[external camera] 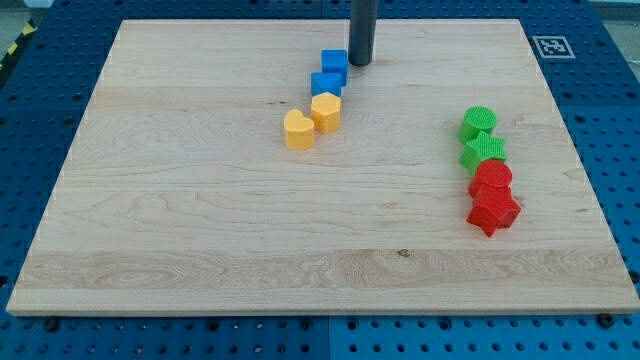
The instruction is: Push the cube into the triangle
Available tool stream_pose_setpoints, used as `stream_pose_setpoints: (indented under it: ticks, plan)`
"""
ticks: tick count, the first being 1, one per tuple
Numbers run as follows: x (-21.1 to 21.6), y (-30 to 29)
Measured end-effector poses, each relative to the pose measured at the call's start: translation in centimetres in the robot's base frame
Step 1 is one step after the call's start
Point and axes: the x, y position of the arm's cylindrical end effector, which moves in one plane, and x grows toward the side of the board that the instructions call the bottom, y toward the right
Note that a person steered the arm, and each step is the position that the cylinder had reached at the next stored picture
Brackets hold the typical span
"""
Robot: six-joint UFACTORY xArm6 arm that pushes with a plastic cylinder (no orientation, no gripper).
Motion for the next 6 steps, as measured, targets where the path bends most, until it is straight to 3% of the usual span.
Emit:
stream_pose_setpoints:
  ticks: [2,4,6]
  plan:
    - [1.0,-2.1]
    - [-1.9,-3.4]
    - [-1.2,-4.9]
